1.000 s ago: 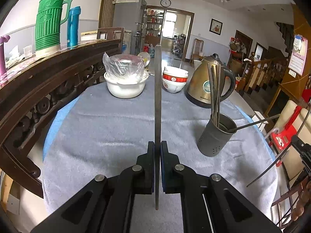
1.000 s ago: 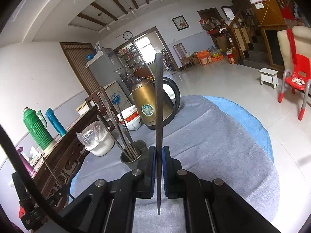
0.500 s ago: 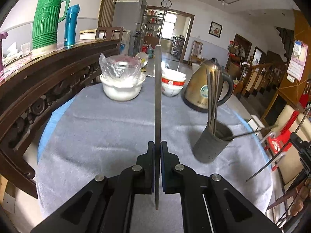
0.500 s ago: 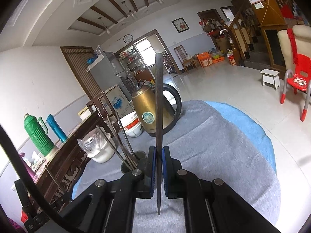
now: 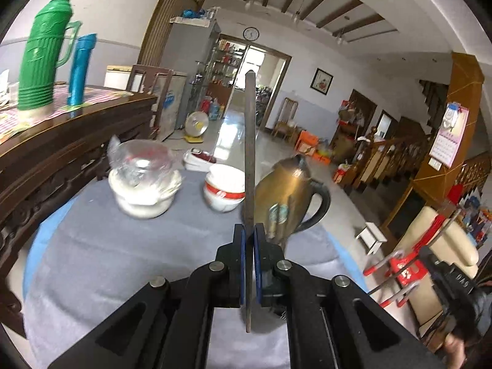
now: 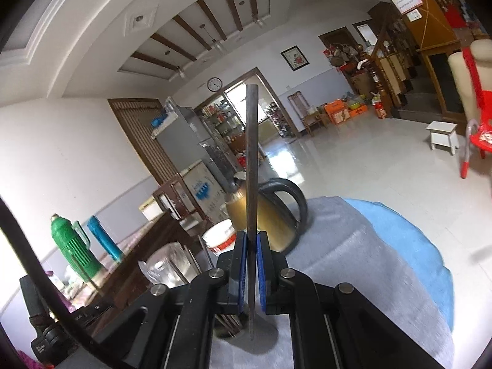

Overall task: Organize utensils
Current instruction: 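Lower both chopsticks into the grey perforated cup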

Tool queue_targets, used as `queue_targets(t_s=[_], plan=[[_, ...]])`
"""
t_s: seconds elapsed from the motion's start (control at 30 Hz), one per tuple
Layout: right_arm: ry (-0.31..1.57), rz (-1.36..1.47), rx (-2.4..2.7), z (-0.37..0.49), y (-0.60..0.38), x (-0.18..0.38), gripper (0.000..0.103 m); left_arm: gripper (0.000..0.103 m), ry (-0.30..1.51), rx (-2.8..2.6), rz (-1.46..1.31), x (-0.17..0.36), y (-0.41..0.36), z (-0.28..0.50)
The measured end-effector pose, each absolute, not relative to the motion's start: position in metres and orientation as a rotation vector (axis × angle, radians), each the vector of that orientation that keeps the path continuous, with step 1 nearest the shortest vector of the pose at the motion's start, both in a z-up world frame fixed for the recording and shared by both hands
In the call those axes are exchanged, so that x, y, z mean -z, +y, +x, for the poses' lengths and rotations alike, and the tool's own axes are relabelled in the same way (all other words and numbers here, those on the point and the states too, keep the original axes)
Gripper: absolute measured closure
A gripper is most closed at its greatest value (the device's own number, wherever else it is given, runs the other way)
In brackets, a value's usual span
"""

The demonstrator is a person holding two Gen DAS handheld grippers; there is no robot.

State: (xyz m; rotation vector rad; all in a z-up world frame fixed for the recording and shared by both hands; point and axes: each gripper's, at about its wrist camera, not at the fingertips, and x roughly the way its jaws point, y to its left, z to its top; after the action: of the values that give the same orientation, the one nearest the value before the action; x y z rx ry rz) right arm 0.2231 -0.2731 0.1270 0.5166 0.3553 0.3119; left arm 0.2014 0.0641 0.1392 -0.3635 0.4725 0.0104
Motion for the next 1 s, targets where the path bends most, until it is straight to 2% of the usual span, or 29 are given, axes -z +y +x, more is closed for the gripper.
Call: queue_targets(t_s=[0.17, 0.4, 1.0], plan=[[0.374, 0.517, -0.373, 0.258, -0.260, -0.126, 0.096, 0.097, 0.466, 0.013, -0.363, -0.142, 0.046, 0.232], [0.444, 0.503, -0.423, 0.297, -0.238, -0.100, 0.096, 0.097, 0.512, 0.031, -0.323, -0.119, 0.022, 0.262], [0.553, 0.394, -0.499, 0.339, -0.187, -0.052, 0.096, 0.097, 0.597, 0.039, -0.231, -0.079, 0.008, 0.282]])
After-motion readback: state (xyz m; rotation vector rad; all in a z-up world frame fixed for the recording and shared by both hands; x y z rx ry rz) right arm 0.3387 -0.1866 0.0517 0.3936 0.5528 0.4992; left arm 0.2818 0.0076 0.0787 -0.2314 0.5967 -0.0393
